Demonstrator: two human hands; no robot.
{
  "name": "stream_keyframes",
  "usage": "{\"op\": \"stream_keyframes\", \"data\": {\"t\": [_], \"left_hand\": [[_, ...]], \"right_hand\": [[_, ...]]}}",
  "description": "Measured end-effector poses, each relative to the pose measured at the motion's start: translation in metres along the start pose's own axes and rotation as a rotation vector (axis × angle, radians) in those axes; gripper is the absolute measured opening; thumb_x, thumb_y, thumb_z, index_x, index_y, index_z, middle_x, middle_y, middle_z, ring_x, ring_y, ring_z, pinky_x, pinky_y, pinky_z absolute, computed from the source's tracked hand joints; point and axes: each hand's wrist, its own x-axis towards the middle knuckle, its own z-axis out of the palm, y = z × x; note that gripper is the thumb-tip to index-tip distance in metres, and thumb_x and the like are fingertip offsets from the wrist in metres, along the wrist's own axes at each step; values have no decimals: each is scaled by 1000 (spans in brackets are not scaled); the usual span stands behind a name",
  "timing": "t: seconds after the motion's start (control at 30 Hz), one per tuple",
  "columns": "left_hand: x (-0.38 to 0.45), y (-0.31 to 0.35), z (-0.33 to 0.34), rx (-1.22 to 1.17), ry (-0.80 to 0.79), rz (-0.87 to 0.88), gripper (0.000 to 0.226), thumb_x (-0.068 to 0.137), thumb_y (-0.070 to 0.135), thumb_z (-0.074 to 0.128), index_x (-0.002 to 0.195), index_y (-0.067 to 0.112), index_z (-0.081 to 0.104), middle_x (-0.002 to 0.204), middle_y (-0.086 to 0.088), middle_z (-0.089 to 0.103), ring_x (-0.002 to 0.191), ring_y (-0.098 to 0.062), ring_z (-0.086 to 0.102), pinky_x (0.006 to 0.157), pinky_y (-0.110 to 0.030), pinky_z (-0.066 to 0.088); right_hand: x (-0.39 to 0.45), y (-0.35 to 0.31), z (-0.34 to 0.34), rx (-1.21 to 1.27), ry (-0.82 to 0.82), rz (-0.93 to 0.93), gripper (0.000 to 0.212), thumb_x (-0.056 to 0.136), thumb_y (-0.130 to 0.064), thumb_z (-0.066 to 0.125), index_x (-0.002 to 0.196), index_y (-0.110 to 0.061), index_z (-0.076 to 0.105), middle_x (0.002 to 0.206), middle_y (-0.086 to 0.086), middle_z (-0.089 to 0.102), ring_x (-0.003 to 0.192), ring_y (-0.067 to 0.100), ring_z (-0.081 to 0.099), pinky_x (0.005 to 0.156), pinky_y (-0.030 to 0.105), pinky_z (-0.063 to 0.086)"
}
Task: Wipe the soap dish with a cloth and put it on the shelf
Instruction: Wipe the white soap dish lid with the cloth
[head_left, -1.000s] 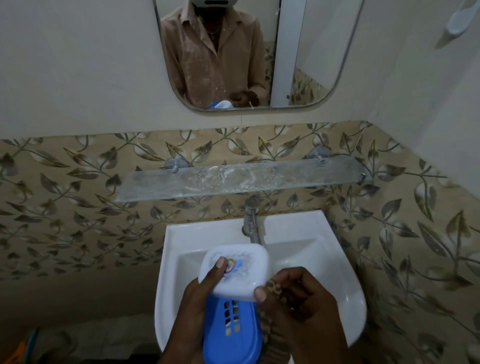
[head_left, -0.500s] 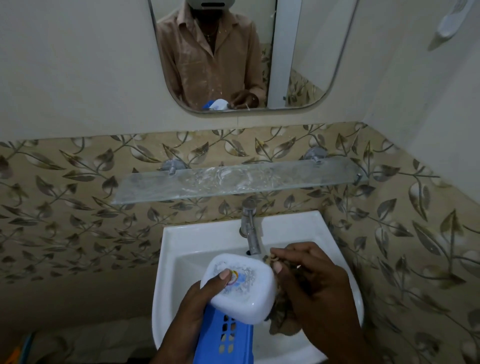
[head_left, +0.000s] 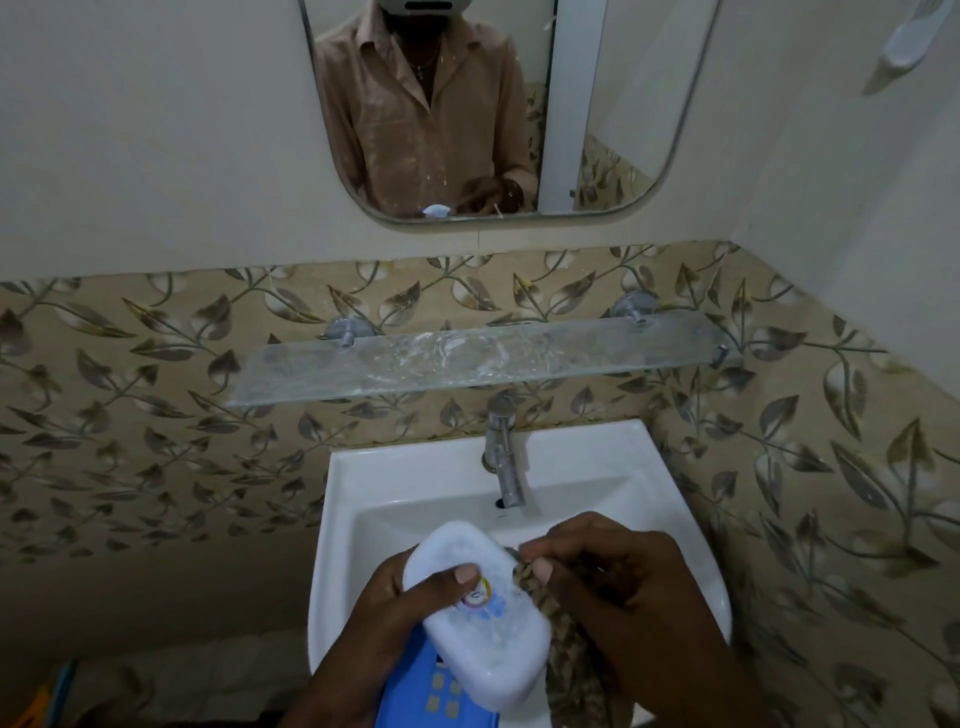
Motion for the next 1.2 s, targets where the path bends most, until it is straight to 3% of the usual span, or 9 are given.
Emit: {"op": "stream_keyframes", "data": {"t": [0.2, 0.37, 0.47, 0.6, 0.73, 0.83, 0.97, 1.1, 1.2], "left_hand": [[8, -1, 19, 131, 146, 118, 23, 97, 24, 51, 93, 14, 72, 73, 6, 81, 68, -1, 76, 57, -8, 53], [5, -4, 27, 244, 141, 125, 38, 91, 46, 40, 90, 26, 72, 74, 18, 79, 73, 5, 73, 62, -4, 50], [0, -7, 30, 249, 95, 94, 44, 102, 33, 34, 86, 34, 75, 79, 24, 79, 81, 9, 72, 68, -2, 48], [-6, -7, 27, 243, 160, 53, 44, 78, 62, 44, 105, 37, 69, 111, 18, 73, 110, 0, 63, 99, -17, 43], [-11, -5, 25, 170, 142, 29, 55, 68, 67, 56, 107, 35, 76, 119, 15, 74, 119, -7, 64, 115, -33, 38], [-9, -7, 27, 143, 90, 10, 33, 68, 57, 55, 80, 40, 82, 97, 19, 80, 96, 5, 71, 98, -23, 46], [-18, -6, 31, 205, 35, 118, 25, 80, 39, 52, 101, 37, 67, 94, 38, 74, 94, 23, 63, 82, 1, 44], [-19, -11, 29, 192, 68, 136, 32, 81, 47, 57, 110, 41, 68, 107, 39, 71, 104, 23, 60, 89, -3, 45], [-15, -15, 26, 151, 138, 90, 30, 75, 48, 60, 102, 41, 68, 101, 35, 74, 89, 29, 60, 73, 5, 43]], "right_hand": [[-9, -3, 6, -174, 12, -73, 16, 77, -11, 79, 78, -27, 75, 82, -3, 69, 62, 13, 70, 58, 36, 60], [-11, 0, 18, -408, -77, -271, 8, 78, -27, 71, 84, -27, 77, 93, -15, 66, 85, -13, 63, 78, 2, 46], [6, 1, 29, -438, -94, -272, 8, 82, -26, 65, 81, -29, 72, 86, -15, 65, 78, -16, 59, 72, 11, 51], [24, 10, 28, -386, 61, -221, 9, 84, -23, 67, 85, -24, 76, 84, -9, 69, 78, -4, 64, 75, 20, 54], [11, 10, 26, -357, 106, -142, 7, 80, -21, 71, 80, -27, 75, 80, -17, 69, 77, -3, 66, 73, 11, 50], [4, -8, 41, -319, 51, -240, 9, 79, -22, 67, 75, -20, 76, 78, -12, 70, 75, -3, 67, 76, 11, 52], [20, 0, 37, -278, 74, -166, 7, 83, -16, 72, 84, -21, 77, 85, -12, 73, 82, 0, 69, 81, 21, 56], [19, 13, 34, -270, 153, -55, 8, 82, -15, 74, 81, -22, 78, 82, -10, 75, 80, 0, 70, 77, 22, 57], [5, 8, 41, -226, 181, -146, 11, 79, -16, 69, 72, -13, 76, 72, 0, 73, 69, 5, 69, 67, 17, 55]]}}
